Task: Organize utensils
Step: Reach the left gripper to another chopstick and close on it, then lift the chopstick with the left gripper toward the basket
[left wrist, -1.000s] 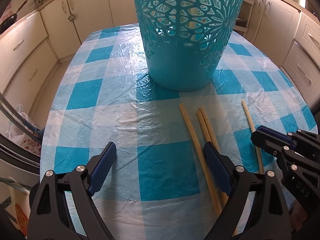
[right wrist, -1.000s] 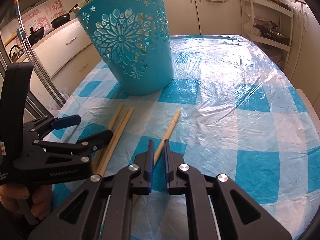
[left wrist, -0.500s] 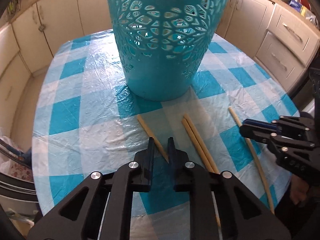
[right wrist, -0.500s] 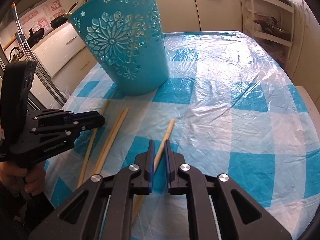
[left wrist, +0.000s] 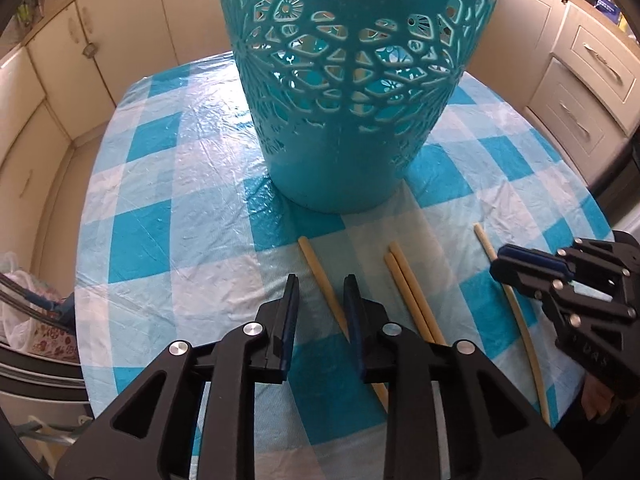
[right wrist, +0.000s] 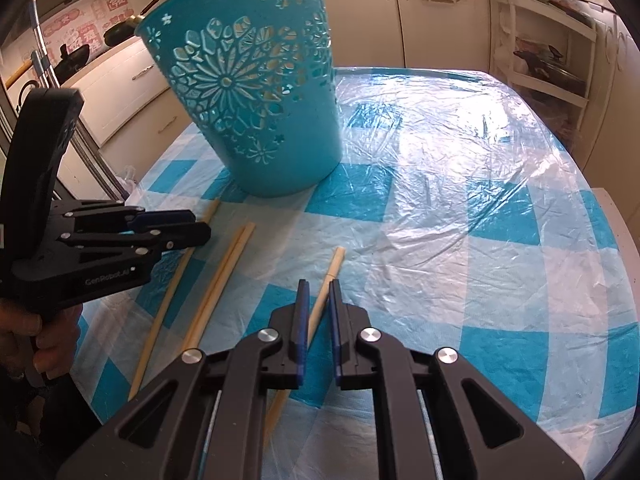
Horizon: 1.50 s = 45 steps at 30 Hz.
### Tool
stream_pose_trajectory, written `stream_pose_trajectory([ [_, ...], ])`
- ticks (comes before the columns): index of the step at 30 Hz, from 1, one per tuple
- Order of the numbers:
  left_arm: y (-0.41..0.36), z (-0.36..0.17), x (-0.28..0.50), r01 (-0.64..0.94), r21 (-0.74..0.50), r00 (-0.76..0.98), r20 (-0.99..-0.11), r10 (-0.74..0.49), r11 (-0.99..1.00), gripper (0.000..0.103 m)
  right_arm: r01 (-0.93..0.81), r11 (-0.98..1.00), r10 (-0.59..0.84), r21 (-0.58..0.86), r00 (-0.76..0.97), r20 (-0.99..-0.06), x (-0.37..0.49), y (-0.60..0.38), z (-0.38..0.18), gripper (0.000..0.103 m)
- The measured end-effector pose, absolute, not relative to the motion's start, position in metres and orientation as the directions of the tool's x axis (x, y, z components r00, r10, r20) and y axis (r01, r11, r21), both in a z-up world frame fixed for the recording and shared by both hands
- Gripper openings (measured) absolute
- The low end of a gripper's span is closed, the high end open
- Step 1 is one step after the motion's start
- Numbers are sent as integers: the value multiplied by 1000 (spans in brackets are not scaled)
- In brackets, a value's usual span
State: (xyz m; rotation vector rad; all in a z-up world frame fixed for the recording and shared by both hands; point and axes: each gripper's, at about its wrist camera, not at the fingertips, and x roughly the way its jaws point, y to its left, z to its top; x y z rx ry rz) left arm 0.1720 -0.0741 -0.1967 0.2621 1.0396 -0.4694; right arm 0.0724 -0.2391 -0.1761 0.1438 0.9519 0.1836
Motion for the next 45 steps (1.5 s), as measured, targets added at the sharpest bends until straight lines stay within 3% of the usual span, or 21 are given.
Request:
stream_pose_trajectory([
  [3,-76,-197,168,503,1,428,-869,-248,864,14,-94,974,222,205,570,-791,73,-240,-177,9],
  [12,-79,-197,164,497,32,462,-856,-233,867,14,-80,970,232,229,581,-780,73,-243,-178,9],
  [18,-82,-197,158,507,42,479,-845,-240,861,7,-78,974,218,214,588,-779,72,-240,-177,9],
  [39,-78,-197,145,513,35,480,-840,-252,858,5,-87,978,205,191,593,-778,71,-233,-176,15],
  [45,-65,-192,143,511,-43,443,-843,-306,859,5,-85,974,218,209,592,-776,71,-235,-176,15],
])
